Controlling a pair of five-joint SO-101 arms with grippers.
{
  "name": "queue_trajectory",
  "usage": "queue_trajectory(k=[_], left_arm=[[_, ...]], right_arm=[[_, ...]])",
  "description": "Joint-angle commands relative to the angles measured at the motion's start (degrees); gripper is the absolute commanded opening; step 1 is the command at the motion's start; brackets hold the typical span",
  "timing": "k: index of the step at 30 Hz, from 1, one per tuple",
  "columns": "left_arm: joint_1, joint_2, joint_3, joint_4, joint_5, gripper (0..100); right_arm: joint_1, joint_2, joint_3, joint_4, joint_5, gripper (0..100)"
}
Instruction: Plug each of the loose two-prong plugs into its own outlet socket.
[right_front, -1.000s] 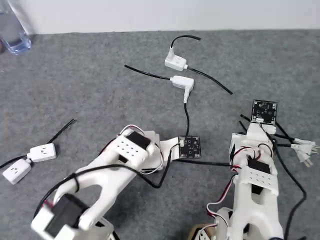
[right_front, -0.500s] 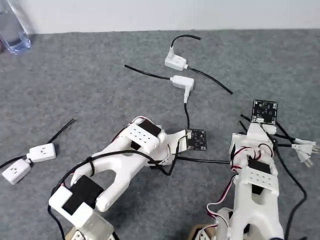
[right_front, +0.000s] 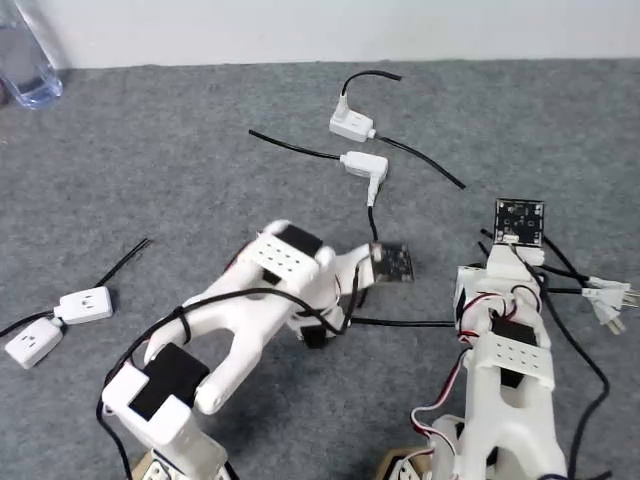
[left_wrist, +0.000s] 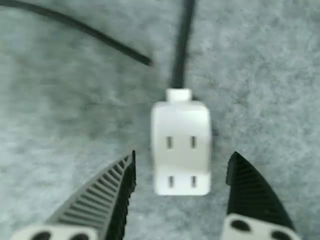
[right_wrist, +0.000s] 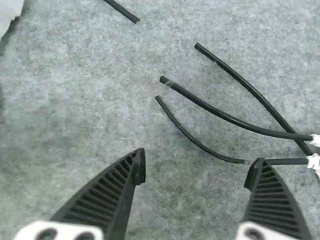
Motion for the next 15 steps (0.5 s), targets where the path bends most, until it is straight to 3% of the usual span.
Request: queue_trajectory(k=[1, 7, 15], left_arm=[[-0.2, -0.4, -8.7, 6.7, 0.7, 28], [0.1, -0.4, -25.5, 17.3, 6.3, 28], [-0.4, -0.4, -53.8, 30.3, 22.2, 28]], right_arm=[[-0.6, -0.7, -1.7, -1.2, 0.8, 31.8], [-0.5, -0.7, -1.7, -1.3, 0.4, 31.8], [-0.8, -0.7, -1.6, -1.4, 0.2, 31.8]])
